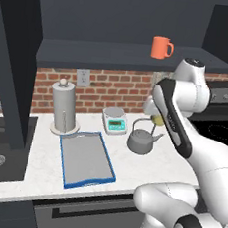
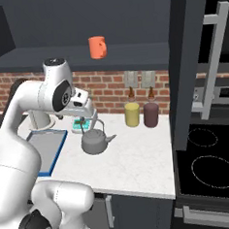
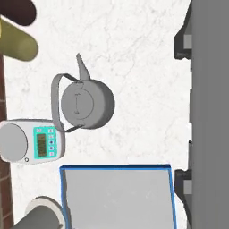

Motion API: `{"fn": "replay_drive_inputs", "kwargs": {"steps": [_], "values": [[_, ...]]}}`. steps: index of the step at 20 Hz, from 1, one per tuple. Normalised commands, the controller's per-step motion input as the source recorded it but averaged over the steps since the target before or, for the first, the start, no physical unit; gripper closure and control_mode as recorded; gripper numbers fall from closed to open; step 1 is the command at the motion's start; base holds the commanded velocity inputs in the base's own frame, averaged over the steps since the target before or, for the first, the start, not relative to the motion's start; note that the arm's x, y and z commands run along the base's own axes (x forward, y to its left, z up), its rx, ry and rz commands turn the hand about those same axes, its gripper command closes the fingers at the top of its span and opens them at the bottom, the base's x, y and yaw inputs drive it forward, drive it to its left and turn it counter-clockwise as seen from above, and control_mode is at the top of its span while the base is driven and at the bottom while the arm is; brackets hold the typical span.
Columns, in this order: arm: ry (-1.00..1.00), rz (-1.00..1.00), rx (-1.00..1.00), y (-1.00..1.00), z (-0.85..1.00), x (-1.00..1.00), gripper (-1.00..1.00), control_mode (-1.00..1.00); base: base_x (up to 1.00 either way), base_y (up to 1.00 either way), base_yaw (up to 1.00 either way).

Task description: Pick the kettle from the counter and place it on the tray. Then pick the mug from the cabinet and place it on the tray. Then close the cabinet doors.

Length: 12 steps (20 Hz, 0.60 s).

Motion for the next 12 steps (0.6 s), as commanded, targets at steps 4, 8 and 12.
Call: {"fn": "replay_drive_inputs", "kwargs": {"steps": [4,8,12], "values": [[0.01,-0.49,0.01,-0.14,-0.21,0.19,-1.0,-1.0,0.0,0.0,0.0],[0.0,-0.47,0.03,-0.12,-0.2,0.35,-1.0,-1.0,0.0,0.0,0.0],[0.0,-0.49,0.06,-0.07,-0.23,0.4,-1.0,-1.0,0.0,0.0,0.0]]}}
